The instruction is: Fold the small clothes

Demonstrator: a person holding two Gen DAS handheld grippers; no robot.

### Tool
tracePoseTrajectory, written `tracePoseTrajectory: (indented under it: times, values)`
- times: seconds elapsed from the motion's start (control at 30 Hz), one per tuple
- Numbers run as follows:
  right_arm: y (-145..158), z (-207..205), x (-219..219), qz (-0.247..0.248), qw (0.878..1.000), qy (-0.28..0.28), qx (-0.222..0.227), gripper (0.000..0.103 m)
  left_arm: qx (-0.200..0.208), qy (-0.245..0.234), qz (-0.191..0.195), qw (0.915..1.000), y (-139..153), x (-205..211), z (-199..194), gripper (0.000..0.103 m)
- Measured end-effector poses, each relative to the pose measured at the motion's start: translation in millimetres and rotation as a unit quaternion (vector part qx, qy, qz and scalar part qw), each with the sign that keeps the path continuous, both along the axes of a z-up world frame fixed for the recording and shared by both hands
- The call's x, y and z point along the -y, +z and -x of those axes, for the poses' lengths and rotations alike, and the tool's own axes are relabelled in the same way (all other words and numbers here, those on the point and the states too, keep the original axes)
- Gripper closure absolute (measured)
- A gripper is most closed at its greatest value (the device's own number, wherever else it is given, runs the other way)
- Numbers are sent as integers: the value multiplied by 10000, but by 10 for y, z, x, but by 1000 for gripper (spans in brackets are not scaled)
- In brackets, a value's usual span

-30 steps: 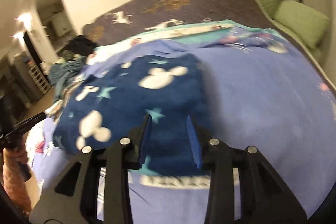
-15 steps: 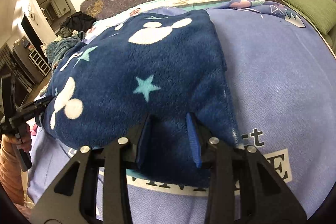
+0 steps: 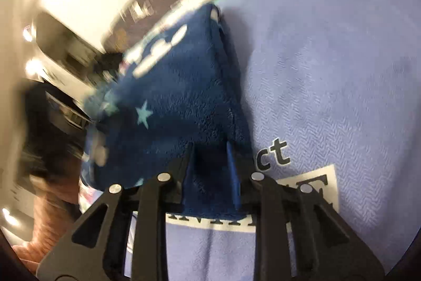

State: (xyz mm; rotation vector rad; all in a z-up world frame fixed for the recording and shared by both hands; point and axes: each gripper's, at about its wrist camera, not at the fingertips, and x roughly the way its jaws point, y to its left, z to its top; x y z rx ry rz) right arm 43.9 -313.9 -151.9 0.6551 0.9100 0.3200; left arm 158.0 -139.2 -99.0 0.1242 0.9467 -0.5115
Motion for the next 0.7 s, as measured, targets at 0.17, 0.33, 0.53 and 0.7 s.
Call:
tracePoseTrajectory:
  times: [0.17,0.33,0.53,0.7]
  values:
    - [349,-16,342,10,10000,-75,-22,82,416,-443,-76,9981,266,171,389,52]
    - [503,-560,547,709,9972,167,-163,82,669,-1618,89,9845,444,671,860,36]
    - [158,-1111,263,1358,9851,1000,-331,83,899,-2104,-951,9688,-60,1222,1090,24]
    - [208,-1239,-86,1573,9762,1494,39,67,1016,-2033,-994,9687,-106,1216,1078,22]
